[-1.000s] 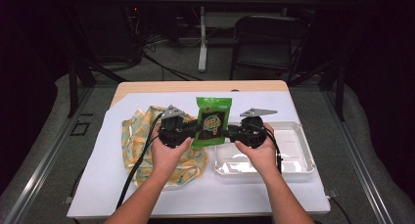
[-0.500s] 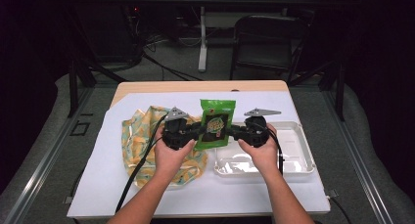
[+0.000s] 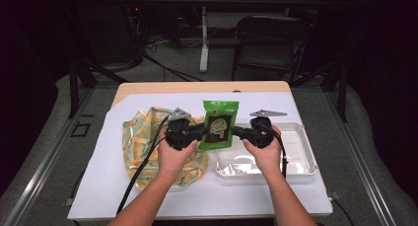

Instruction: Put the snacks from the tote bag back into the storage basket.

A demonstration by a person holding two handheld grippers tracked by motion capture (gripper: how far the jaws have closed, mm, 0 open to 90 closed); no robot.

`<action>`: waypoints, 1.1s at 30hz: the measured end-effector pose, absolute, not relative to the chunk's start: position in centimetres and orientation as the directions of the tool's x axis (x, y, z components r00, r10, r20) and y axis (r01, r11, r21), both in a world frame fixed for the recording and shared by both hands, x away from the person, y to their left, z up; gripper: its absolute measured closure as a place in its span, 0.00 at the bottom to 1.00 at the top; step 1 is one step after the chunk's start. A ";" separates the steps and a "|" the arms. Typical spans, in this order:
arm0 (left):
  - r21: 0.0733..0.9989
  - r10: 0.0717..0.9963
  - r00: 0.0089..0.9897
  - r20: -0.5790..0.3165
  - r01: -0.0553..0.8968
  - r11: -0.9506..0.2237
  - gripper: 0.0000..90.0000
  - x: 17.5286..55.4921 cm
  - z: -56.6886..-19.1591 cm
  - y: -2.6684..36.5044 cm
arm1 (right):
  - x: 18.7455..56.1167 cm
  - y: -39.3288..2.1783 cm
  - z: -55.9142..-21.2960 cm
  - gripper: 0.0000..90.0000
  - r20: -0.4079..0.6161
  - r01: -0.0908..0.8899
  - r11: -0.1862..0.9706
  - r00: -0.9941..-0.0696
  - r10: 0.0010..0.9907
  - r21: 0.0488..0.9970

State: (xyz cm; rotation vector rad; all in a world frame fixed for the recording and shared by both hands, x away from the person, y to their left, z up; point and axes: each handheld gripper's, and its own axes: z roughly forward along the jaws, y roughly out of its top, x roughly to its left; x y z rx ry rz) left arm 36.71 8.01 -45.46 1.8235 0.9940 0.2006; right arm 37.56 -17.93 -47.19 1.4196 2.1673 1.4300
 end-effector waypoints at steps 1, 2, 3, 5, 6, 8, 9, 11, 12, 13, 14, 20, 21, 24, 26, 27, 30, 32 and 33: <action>0.828 0.706 0.646 -0.290 0.540 -0.154 0.81 36.7 -45.5 8.0 | 37.6 -18.0 -47.2 0.97 0.325 0.608 0.080 -0.525 0.787 0.790; 0.827 0.706 0.647 -0.288 0.540 -0.157 0.81 36.8 -45.5 8.0 | 37.6 -18.0 -47.2 0.98 0.324 0.609 0.081 -0.525 0.787 0.789; 0.826 0.706 0.646 -0.289 0.541 -0.157 0.81 36.8 -45.5 7.9 | 37.6 -18.0 -47.2 0.98 0.324 0.608 0.081 -0.525 0.787 0.790; 0.830 0.711 0.646 -0.280 0.535 -0.159 0.81 36.9 -45.6 7.8 | 37.5 -18.1 -47.1 0.99 0.324 0.607 0.078 -0.523 0.788 0.791; 0.831 0.711 0.646 -0.278 0.533 -0.160 0.80 36.9 -45.6 7.8 | 37.5 -18.2 -47.1 0.99 0.322 0.605 0.080 -0.526 0.787 0.792; 0.832 0.711 0.646 -0.279 0.533 -0.158 0.80 37.0 -45.6 7.7 | 37.5 -18.2 -47.0 0.99 0.320 0.602 0.076 -0.523 0.790 0.795; 0.831 0.711 0.645 -0.280 0.533 -0.156 0.80 37.0 -45.6 7.6 | 37.5 -18.3 -47.0 1.00 0.320 0.601 0.076 -0.524 0.789 0.796; 0.830 0.711 0.647 -0.277 0.534 -0.162 0.80 37.1 -45.6 7.5 | 37.5 -18.4 -46.9 1.00 0.319 0.600 0.075 -0.522 0.791 0.796; 0.831 0.713 0.645 -0.274 0.532 -0.162 0.80 37.1 -45.6 7.4 | 37.4 -18.5 -46.9 1.00 0.318 0.600 0.075 -0.520 0.793 0.796; 0.829 0.715 0.645 -0.271 0.534 -0.166 0.80 37.2 -45.6 7.3 | 37.4 -18.5 -46.8 1.00 0.314 0.598 0.076 -0.520 0.794 0.798; 0.832 0.716 0.644 -0.269 0.530 -0.164 0.79 37.2 -45.7 7.2 | 37.4 -18.5 -46.8 1.00 0.311 0.598 0.077 -0.518 0.797 0.798; 0.833 0.723 0.639 -0.263 0.528 -0.164 0.79 37.4 -45.7 6.7 | 37.3 -18.8 -46.5 1.00 0.289 0.592 0.089 -0.512 0.809 0.801; 0.834 0.722 0.640 -0.264 0.527 -0.163 0.79 37.4 -45.7 6.6 | 37.2 -18.8 -46.5 1.00 0.288 0.592 0.086 -0.507 0.812 0.801; 0.832 0.724 0.636 -0.267 0.531 -0.159 0.78 37.6 -45.8 6.3 | 37.1 -18.9 -46.3 1.00 0.273 0.587 0.092 -0.503 0.820 0.804; 0.829 0.726 0.632 -0.271 0.536 -0.157 0.78 37.8 -46.0 6.0 | 37.1 -19.0 -46.2 1.00 0.253 0.581 0.105 -0.501 0.828 0.807; 0.832 0.728 0.632 -0.268 0.533 -0.156 0.77 37.8 -46.1 5.9 | 37.0 -19.1 -46.1 1.00 0.246 0.581 0.109 -0.498 0.831 0.807; 0.827 0.732 0.624 -0.275 0.541 -0.151 0.77 38.1 -46.4 5.5 | 37.1 -19.2 -46.2 1.00 0.243 0.584 0.108 -0.490 0.837 0.805; 0.825 0.730 0.625 -0.277 0.544 -0.153 0.77 38.3 -46.5 5.4 | 37.1 -19.4 -46.3 1.00 0.246 0.588 0.105 -0.485 0.839 0.802; 0.824 0.732 0.621 -0.281 0.547 -0.147 0.77 38.4 -46.5 5.3 | 37.1 -19.4 -46.3 1.00 0.245 0.587 0.103 -0.482 0.841 0.803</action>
